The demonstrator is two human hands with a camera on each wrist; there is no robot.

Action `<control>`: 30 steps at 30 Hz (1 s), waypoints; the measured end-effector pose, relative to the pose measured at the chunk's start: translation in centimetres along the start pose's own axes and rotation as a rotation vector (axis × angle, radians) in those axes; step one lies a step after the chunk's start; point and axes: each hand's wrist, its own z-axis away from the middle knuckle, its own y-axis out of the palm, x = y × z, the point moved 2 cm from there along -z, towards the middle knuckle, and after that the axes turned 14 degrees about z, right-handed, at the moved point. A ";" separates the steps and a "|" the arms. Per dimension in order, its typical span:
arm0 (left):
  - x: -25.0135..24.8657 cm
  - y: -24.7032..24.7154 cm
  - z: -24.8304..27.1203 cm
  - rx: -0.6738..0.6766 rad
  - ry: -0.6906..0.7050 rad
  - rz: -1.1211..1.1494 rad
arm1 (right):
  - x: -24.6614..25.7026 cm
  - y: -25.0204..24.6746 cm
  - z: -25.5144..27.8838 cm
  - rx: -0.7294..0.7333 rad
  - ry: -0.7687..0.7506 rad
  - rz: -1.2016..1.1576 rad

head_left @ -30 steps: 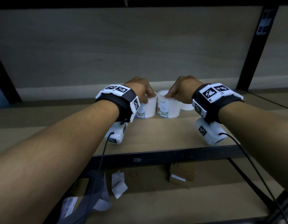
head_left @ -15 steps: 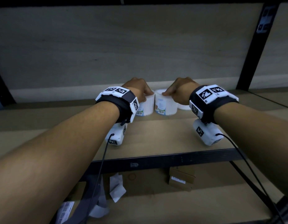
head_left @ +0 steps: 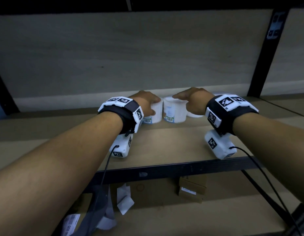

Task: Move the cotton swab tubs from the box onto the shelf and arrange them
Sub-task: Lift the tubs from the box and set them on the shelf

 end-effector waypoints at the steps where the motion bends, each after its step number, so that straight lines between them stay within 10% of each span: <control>1: 0.0 0.0 0.5 0.004 -0.006 -0.016 | -0.2 -0.2 0.4 -0.023 -0.005 0.004; 30: -7.9 3.3 14.9 0.081 0.240 0.271 | 1.5 -0.2 18.1 0.072 -0.025 -0.269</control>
